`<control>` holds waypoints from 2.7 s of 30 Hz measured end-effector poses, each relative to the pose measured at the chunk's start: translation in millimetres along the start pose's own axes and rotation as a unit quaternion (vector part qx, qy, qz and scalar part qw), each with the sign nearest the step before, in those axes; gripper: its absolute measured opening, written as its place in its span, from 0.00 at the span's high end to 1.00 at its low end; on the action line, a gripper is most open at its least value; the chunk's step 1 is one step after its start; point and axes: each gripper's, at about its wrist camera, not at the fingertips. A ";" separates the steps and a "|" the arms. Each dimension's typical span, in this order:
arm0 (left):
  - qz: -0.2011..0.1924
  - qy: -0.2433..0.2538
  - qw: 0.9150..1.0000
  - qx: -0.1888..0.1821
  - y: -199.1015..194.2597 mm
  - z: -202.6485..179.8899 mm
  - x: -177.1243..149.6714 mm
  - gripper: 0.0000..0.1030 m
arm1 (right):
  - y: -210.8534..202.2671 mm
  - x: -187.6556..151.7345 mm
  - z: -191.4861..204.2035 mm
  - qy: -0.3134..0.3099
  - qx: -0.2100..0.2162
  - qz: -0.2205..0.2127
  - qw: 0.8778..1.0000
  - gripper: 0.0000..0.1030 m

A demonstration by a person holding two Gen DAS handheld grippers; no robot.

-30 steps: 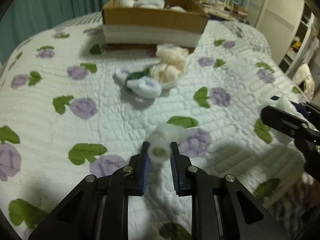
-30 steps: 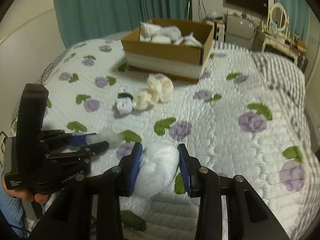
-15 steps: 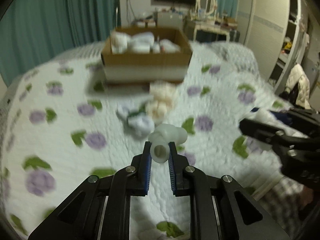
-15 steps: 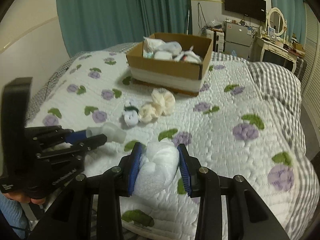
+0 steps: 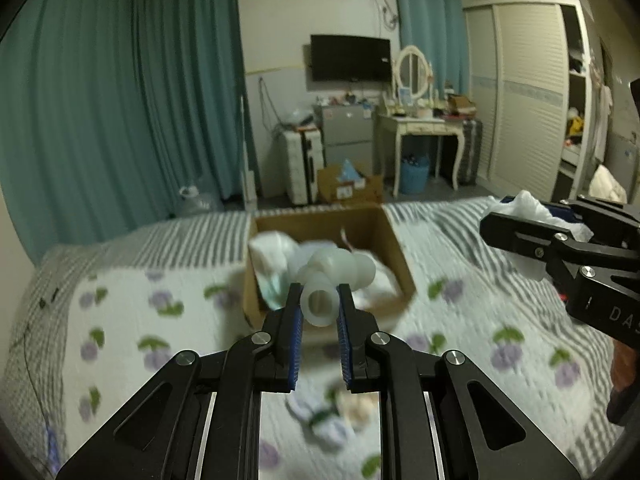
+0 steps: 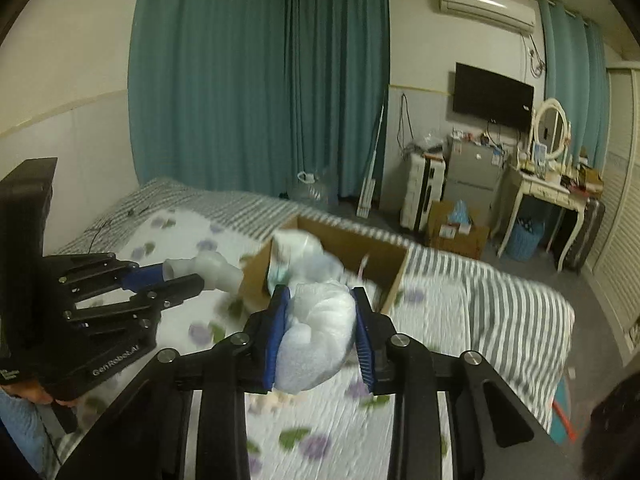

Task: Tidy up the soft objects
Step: 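Carry both socks over the box and open both tools to drop them, then grasp the cream lace cloth with the right tool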

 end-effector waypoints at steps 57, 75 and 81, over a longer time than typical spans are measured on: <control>0.066 -0.044 0.994 0.075 12.2 22.4 -32.1 0.00 | 24.8 27.5 -2.4 0.001 -0.067 0.022 0.997 0.00; 0.167 -0.090 0.979 0.073 106.5 11.8 -150.1 0.00 | 162.7 -126.4 -35.1 0.047 -0.009 0.152 0.987 0.02; 0.164 -0.087 0.979 0.080 104.3 8.8 -152.3 0.00 | 182.2 -147.3 -18.3 0.017 0.013 0.192 0.981 0.11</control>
Point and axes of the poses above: each gripper's, at about its wrist camera, not at the fingertips, and y roughly the way its jaws point, z to its left, x to its top, and after that the axes turned 12 degrees about y, right-handed
